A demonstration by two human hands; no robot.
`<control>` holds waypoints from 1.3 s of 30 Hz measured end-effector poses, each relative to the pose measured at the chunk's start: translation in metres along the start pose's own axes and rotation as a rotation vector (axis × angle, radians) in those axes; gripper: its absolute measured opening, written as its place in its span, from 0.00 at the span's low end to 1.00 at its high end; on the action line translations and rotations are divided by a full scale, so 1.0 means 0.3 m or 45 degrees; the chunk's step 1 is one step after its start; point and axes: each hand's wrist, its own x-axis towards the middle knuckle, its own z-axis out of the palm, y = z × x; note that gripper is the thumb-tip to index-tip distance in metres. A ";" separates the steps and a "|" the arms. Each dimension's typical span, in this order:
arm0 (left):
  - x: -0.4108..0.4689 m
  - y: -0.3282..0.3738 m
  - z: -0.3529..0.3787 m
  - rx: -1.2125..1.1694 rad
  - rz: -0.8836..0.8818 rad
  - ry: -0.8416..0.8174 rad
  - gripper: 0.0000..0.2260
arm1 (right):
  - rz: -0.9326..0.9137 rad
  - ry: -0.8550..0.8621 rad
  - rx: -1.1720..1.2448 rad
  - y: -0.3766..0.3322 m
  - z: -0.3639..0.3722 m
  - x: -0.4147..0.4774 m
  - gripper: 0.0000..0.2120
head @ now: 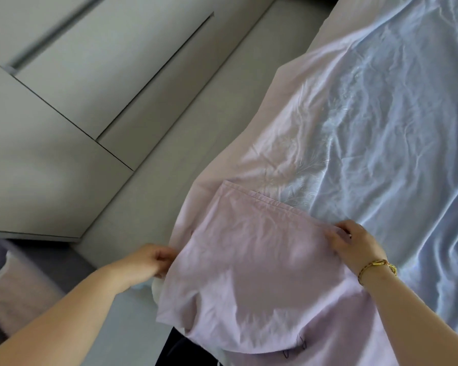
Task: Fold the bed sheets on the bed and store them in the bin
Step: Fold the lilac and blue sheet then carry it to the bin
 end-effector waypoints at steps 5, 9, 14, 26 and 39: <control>-0.011 -0.005 -0.033 -0.166 0.117 0.336 0.12 | -0.245 -0.045 -0.054 -0.219 0.081 0.029 0.23; -0.015 -0.065 -0.115 -0.020 0.182 0.527 0.08 | -0.165 -0.252 -0.286 -0.335 0.146 0.050 0.18; -0.033 -0.117 -0.129 -0.220 0.045 0.205 0.09 | -0.297 -0.181 -0.221 -0.340 0.160 0.070 0.14; -0.005 -0.143 -0.062 -0.137 0.380 0.541 0.20 | -0.327 0.153 0.134 -0.419 0.086 0.183 0.09; 0.242 -0.038 -0.095 0.648 -0.093 0.661 0.15 | -0.265 0.171 -0.336 -0.539 0.073 0.362 0.10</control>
